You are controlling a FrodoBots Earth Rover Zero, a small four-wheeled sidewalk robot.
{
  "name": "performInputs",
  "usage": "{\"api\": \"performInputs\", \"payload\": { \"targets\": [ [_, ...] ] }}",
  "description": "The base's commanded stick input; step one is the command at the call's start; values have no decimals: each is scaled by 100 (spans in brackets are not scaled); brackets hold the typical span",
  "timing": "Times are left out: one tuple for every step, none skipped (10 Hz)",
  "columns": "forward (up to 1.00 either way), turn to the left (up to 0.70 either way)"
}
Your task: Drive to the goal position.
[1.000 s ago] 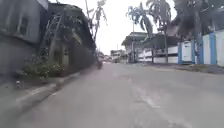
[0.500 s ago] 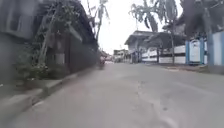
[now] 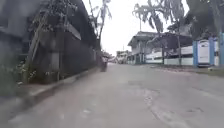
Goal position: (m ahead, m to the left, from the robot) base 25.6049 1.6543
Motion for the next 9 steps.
{"api": "performInputs", "payload": {
  "targets": [
    [100, -20],
    [100, -3],
    [100, -3],
    [100, -3],
    [100, -3],
    [100, -3],
    [100, -2],
    [100, -6],
    [100, -26]
  ]
}}
